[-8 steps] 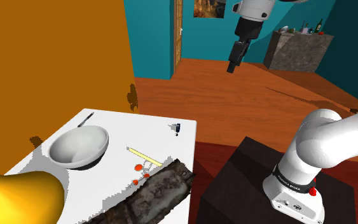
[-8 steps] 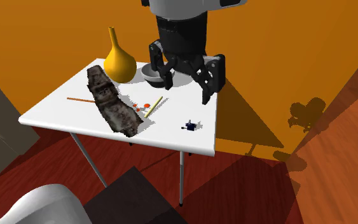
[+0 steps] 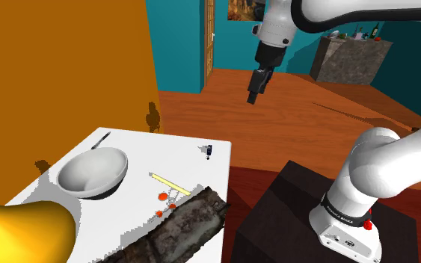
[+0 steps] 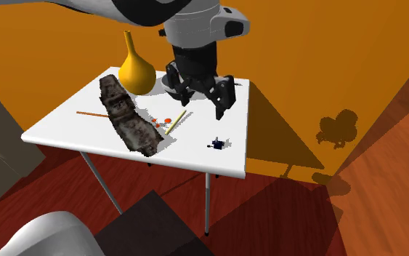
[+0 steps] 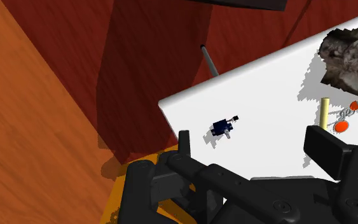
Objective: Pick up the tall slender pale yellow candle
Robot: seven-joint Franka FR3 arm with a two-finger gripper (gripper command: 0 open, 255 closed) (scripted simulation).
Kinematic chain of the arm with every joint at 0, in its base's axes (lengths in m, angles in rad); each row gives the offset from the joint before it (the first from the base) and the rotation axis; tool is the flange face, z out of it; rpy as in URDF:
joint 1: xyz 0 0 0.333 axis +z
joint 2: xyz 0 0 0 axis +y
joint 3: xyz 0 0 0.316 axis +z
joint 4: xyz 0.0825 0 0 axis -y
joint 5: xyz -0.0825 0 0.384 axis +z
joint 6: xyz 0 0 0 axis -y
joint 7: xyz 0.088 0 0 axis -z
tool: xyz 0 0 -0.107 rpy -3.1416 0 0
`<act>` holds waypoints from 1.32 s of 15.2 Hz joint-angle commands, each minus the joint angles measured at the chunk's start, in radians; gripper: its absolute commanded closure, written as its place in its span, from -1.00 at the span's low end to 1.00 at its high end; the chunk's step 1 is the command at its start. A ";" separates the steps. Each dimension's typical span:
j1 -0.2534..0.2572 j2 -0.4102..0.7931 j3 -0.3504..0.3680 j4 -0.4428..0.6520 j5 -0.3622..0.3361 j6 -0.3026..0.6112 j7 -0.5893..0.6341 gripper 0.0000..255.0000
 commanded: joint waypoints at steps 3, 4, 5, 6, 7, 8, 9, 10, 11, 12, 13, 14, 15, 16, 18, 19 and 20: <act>0.021 0.074 0.065 -0.029 0.030 0.108 0.051 -1.00; 0.026 0.094 0.082 -0.034 0.037 0.135 0.064 -1.00; 0.031 0.116 0.099 -0.038 0.043 0.162 0.077 -1.00; 0.035 0.140 0.116 -0.041 0.048 0.189 0.090 -1.00; 0.039 0.164 0.133 -0.042 0.052 0.216 0.103 -1.00; 0.042 0.190 0.150 -0.042 0.055 0.243 0.117 -1.00; 0.045 0.216 0.168 -0.041 0.057 0.270 0.131 -1.00; 0.047 0.244 0.185 -0.038 0.058 0.297 0.146 -1.00; 0.049 0.273 0.203 -0.035 0.058 0.323 0.161 -1.00; 0.051 0.303 0.220 -0.030 0.056 0.349 0.176 -1.00; 0.052 0.334 0.238 -0.023 0.052 0.374 0.193 -1.00; 0.052 0.366 0.255 -0.016 0.047 0.399 0.210 -1.00; 0.052 0.398 0.273 -0.007 0.040 0.423 0.228 -1.00; 0.052 0.432 0.290 0.003 0.031 0.447 0.247 -1.00; 0.050 0.502 0.325 0.026 0.005 0.493 0.288 -1.00; 0.049 0.539 0.341 0.040 -0.011 0.514 0.311 -1.00; 0.048 0.576 0.357 0.055 -0.031 0.534 0.335 -1.00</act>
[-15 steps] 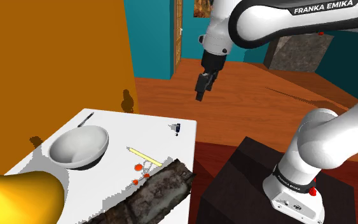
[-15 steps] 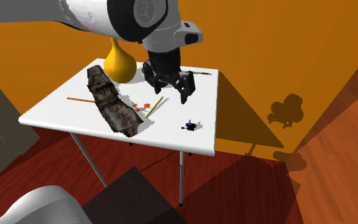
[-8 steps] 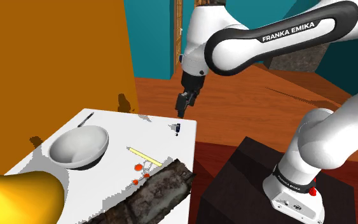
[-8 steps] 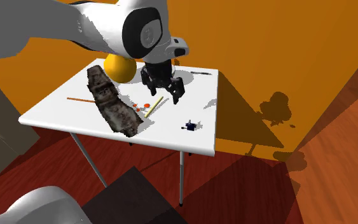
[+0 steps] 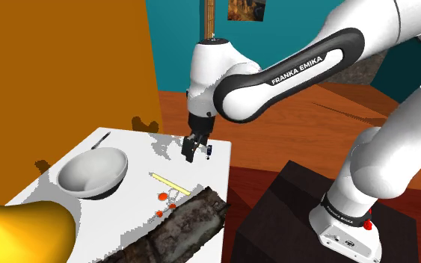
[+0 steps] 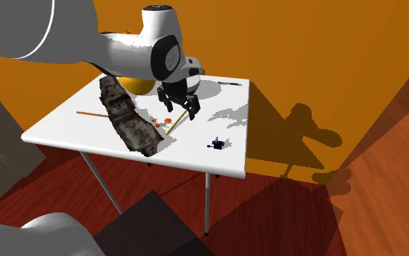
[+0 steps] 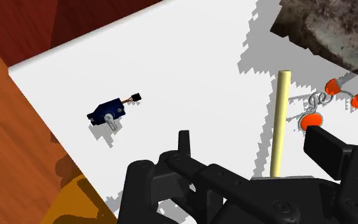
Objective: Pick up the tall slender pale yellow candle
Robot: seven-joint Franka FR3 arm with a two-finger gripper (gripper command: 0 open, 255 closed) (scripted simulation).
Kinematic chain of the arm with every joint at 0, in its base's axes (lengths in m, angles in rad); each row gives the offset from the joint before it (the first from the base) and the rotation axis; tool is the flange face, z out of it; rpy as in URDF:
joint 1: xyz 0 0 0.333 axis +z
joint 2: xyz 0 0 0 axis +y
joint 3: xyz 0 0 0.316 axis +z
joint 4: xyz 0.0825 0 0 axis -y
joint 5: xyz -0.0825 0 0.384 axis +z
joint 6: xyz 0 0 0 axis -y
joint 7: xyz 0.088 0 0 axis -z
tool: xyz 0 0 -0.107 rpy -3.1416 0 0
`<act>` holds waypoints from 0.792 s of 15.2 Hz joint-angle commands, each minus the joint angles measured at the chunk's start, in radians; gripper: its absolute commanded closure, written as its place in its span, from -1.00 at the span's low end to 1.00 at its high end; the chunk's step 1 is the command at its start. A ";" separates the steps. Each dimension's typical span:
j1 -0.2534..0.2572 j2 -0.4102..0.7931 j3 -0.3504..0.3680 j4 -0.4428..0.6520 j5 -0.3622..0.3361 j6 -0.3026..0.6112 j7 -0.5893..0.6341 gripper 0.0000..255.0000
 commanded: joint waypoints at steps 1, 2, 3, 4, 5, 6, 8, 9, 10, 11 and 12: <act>-0.003 0.085 0.035 0.039 -0.044 0.042 0.054 -1.00; -0.003 0.125 0.049 0.057 -0.070 0.060 0.081 -1.00; -0.002 0.165 0.061 0.076 -0.098 0.076 0.110 -1.00; 0.001 0.206 0.071 0.096 -0.128 0.091 0.140 -1.00; 0.006 0.247 0.079 0.117 -0.161 0.104 0.171 -1.00; 0.014 0.289 0.084 0.140 -0.195 0.116 0.202 -1.00; 0.035 0.372 0.087 0.189 -0.264 0.133 0.263 -1.00; 0.039 0.381 0.082 0.185 -0.273 0.144 0.270 -1.00; 0.042 0.390 0.079 0.181 -0.282 0.156 0.276 -1.00; 0.044 0.400 0.076 0.177 -0.291 0.167 0.283 -1.00; 0.047 0.409 0.073 0.173 -0.301 0.179 0.290 -1.00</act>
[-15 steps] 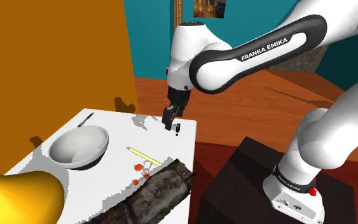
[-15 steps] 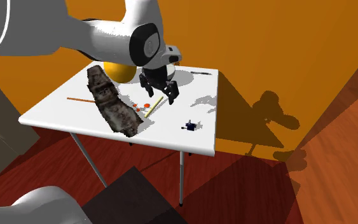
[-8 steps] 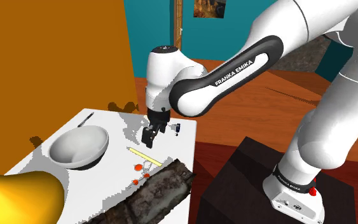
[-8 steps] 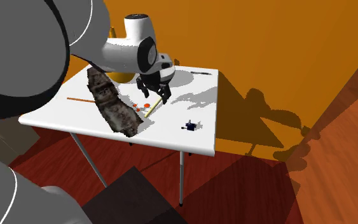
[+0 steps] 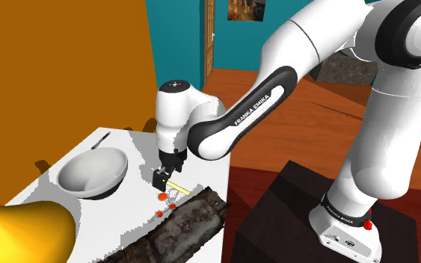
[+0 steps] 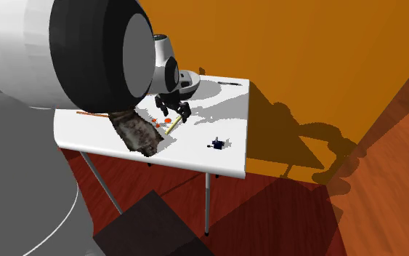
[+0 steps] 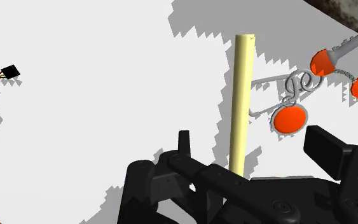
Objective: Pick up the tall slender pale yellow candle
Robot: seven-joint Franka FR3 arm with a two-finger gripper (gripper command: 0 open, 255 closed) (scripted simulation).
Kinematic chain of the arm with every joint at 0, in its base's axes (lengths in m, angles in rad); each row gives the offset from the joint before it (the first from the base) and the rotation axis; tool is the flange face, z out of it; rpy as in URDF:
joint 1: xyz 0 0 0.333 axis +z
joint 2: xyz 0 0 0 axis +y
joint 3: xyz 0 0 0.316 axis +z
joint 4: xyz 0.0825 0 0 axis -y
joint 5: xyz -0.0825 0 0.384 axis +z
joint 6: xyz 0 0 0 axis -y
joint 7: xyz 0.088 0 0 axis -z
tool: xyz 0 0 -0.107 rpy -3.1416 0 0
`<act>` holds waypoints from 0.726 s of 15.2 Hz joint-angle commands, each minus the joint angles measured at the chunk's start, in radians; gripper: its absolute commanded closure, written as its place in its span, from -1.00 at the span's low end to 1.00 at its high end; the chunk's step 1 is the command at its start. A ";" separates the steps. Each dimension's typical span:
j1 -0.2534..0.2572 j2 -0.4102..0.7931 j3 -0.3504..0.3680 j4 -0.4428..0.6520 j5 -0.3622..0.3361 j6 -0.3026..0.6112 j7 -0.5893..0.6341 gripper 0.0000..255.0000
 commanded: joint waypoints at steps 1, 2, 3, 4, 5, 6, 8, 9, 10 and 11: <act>0.007 0.022 -0.006 -0.004 -0.023 0.023 0.018 -1.00; 0.009 0.032 -0.009 -0.007 -0.033 0.034 0.026 -1.00; 0.012 0.043 -0.013 -0.010 -0.043 0.045 0.033 -1.00; 0.014 0.048 -0.015 -0.011 -0.049 0.051 0.038 -1.00; 0.014 0.048 -0.015 -0.011 -0.049 0.051 0.038 -1.00; 0.014 0.048 -0.015 -0.011 -0.049 0.051 0.038 -1.00; 0.014 0.049 -0.016 -0.011 -0.050 0.052 0.038 1.00; 0.014 0.049 -0.016 -0.012 -0.050 0.052 0.038 1.00; 0.013 0.049 -0.016 -0.013 -0.050 0.053 0.037 1.00; 0.013 0.048 -0.016 -0.015 -0.049 0.054 0.037 1.00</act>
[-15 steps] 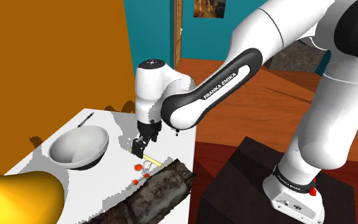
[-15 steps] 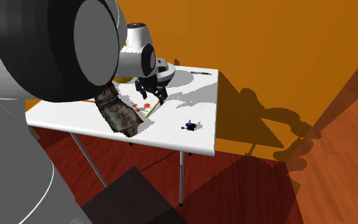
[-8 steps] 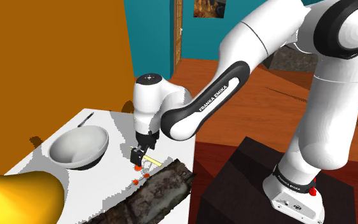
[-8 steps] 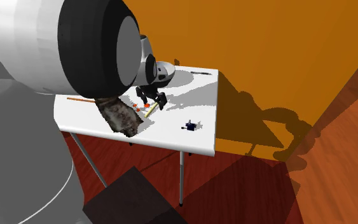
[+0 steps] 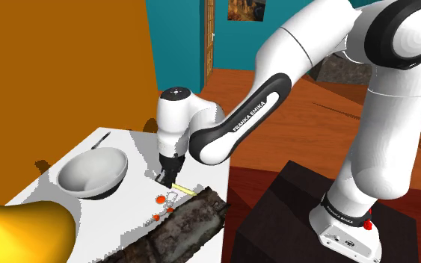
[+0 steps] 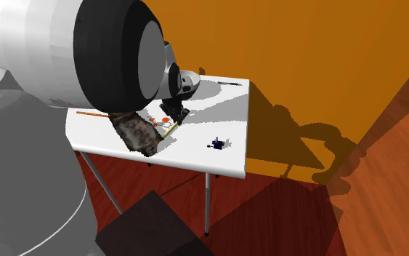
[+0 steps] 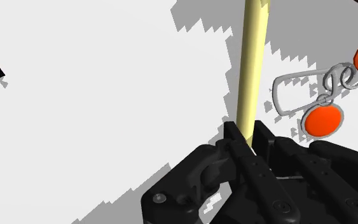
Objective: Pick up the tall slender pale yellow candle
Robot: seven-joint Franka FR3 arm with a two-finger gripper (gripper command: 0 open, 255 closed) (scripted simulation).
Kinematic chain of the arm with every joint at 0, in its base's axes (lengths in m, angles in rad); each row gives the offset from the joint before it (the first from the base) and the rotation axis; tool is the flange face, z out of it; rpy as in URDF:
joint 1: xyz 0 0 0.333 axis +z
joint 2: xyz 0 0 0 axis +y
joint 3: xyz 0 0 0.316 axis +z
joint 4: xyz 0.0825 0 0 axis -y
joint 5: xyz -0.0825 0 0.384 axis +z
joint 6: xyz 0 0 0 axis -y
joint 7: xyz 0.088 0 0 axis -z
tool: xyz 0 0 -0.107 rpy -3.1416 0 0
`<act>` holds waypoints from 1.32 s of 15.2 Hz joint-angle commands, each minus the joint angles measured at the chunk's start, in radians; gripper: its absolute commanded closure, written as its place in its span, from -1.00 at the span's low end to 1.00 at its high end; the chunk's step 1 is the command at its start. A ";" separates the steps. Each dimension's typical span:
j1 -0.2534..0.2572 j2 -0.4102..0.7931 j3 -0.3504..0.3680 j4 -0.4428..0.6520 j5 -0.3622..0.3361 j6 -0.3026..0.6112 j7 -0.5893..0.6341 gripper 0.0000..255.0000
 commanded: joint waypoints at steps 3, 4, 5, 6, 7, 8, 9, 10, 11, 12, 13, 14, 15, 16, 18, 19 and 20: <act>0.004 0.010 0.005 0.002 0.003 -0.006 -0.002 1.00; 0.004 0.010 0.005 0.004 0.003 -0.007 -0.002 1.00; 0.005 0.009 0.005 -0.004 0.002 -0.001 0.001 1.00; 0.002 -0.001 0.008 -0.001 0.012 -0.012 -0.007 1.00; -0.001 -0.011 0.012 0.002 0.023 -0.023 -0.014 1.00; -0.003 -0.021 0.016 0.005 0.033 -0.034 -0.022 1.00; -0.006 -0.031 0.019 0.008 0.042 -0.046 -0.029 1.00; -0.008 -0.041 0.022 0.012 0.052 -0.057 -0.036 1.00; -0.010 -0.050 0.025 0.016 0.062 -0.069 -0.043 1.00; -0.012 -0.060 0.027 0.020 0.071 -0.080 -0.050 1.00; -0.014 -0.069 0.029 0.024 0.080 -0.092 -0.056 1.00; -0.016 -0.078 0.031 0.029 0.088 -0.104 -0.063 1.00; -0.017 -0.086 0.033 0.034 0.097 -0.116 -0.069 1.00; -0.019 -0.095 0.035 0.039 0.105 -0.128 -0.075 1.00; -0.021 -0.112 0.037 0.050 0.120 -0.152 -0.086 1.00; -0.022 -0.120 0.038 0.055 0.127 -0.164 -0.091 1.00; -0.023 -0.127 0.039 0.061 0.134 -0.176 -0.097 1.00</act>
